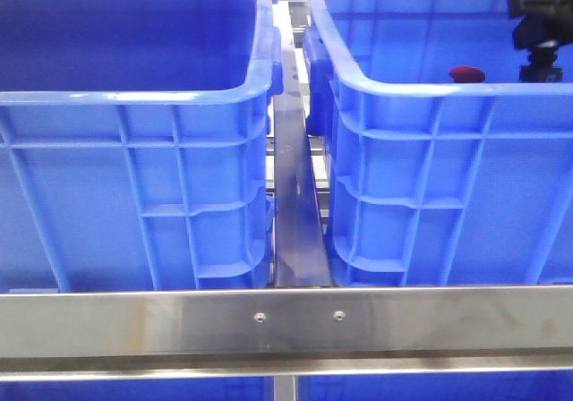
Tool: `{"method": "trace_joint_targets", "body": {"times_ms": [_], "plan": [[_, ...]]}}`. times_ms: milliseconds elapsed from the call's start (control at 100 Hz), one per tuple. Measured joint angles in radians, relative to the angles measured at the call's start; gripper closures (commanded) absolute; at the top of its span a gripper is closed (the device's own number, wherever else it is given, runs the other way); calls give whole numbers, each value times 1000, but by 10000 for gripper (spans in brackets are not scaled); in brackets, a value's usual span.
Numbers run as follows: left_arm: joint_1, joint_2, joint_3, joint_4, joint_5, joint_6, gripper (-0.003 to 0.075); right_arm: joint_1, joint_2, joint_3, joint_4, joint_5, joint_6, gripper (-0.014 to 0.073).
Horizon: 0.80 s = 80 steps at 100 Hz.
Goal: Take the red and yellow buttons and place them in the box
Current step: 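Carry the yellow button into the other bin and open the right gripper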
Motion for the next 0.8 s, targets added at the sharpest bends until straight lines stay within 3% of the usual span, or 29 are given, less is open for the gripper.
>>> {"method": "trace_joint_targets", "body": {"times_ms": [470, 720, 800], "plan": [[0, 0, 0, 0, 0, 0, 50, -4, 167, -123, 6, -18, -5, 362], [0, 0, 0, 0, 0, 0, 50, -4, 167, -123, 6, -18, -8, 140], [0, 0, 0, 0, 0, 0, 50, -4, 167, -123, 6, -18, -8, 130]]}}
